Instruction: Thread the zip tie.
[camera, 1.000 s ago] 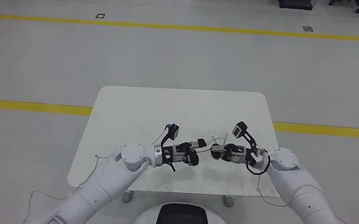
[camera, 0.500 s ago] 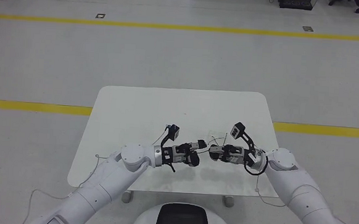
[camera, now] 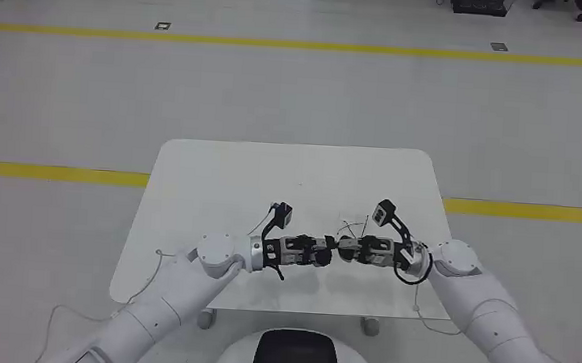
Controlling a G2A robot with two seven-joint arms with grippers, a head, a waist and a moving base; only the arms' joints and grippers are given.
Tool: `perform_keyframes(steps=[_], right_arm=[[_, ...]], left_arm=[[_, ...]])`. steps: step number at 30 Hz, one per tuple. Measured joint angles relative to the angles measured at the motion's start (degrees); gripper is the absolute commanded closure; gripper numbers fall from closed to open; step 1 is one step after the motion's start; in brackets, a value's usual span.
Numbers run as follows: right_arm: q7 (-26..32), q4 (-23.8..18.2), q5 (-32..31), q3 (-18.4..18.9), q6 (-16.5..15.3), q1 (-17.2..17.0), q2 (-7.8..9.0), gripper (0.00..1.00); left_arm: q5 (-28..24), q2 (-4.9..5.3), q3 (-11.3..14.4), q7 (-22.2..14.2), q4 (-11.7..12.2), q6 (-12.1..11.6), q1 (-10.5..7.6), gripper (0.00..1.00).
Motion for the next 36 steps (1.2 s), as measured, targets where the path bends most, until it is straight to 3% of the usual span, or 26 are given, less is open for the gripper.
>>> perform_keyframes(steps=[36], right_arm=[[0.9,1.1,-1.4,-0.2,0.2,0.4,-0.99,1.0]], left_arm=[[-1.0,0.22,0.7,-0.2,0.8,-0.9,-0.56,0.92]])
